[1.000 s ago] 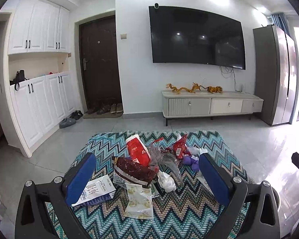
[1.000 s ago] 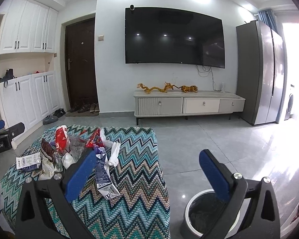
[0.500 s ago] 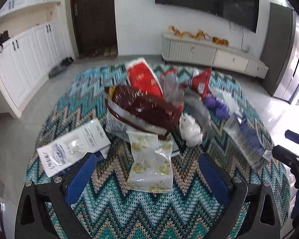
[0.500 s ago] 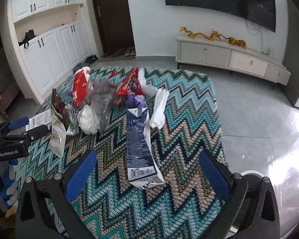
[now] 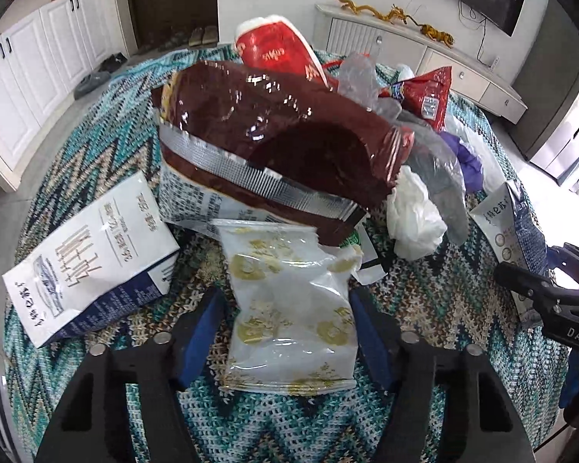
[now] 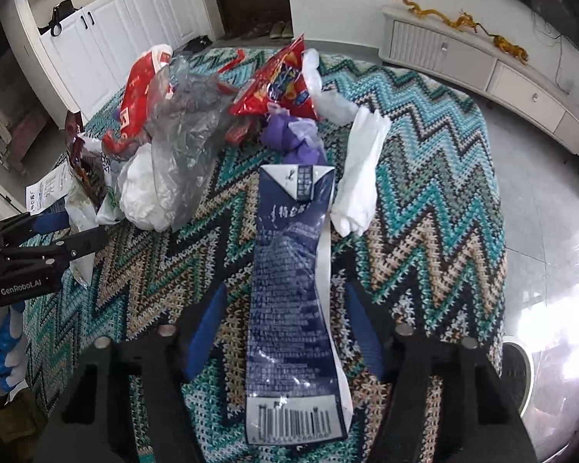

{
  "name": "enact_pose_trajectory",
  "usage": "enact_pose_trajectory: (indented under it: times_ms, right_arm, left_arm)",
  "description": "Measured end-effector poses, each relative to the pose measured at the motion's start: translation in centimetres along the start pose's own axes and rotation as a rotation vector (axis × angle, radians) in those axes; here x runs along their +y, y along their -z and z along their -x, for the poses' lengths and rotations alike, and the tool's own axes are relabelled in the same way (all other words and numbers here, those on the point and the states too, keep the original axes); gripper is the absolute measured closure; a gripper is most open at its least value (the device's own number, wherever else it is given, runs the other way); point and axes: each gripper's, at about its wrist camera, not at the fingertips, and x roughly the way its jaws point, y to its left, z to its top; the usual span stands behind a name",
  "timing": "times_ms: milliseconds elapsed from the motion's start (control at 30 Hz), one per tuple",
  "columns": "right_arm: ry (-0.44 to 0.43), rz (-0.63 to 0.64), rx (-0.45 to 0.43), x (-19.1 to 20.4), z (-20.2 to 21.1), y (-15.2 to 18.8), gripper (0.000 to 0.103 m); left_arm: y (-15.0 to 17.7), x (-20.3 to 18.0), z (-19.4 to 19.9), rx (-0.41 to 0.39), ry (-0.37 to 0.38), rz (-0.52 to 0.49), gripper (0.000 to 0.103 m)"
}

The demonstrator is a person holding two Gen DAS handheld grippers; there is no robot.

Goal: Collect trash
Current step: 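Grasp the white snack bag with the left tool while the right tool grasps the blue milk carton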

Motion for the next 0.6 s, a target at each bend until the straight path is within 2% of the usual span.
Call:
enact_pose_trajectory:
  times_ms: [100, 167, 367, 400, 433, 600]
  right_arm:
    - [-0.011, -0.001, 0.012, 0.0, -0.4, 0.2, 0.062]
    - [-0.015, -0.006, 0.015, -0.2, -0.6, 0.4, 0.066]
    - [-0.039, -0.026, 0.001, -0.4, 0.4, 1.3, 0.069]
    - [-0.041, -0.027, -0.003, -0.4, 0.6, 1.3, 0.069]
    - [-0.042, -0.029, -0.007, -0.4, 0.8, 1.4, 0.069]
    - [-0.046, -0.032, -0.025, -0.1, 2.4, 2.6, 0.069]
  left_arm:
    - [0.2, 0.0, 0.0, -0.005, 0.014, -0.008, 0.045]
    - [0.4, 0.1, 0.0, -0.008, 0.029, -0.002, 0.047]
    - [1.3, 0.4, 0.9, -0.007, 0.075, -0.004, 0.06]
    - [1.5, 0.3, 1.1, -0.008, 0.078, -0.007, 0.063]
    - [1.6, 0.2, 1.2, -0.008, 0.084, -0.011, 0.072]
    - [2.1, 0.3, 2.0, 0.0, 0.123, -0.012, 0.079]
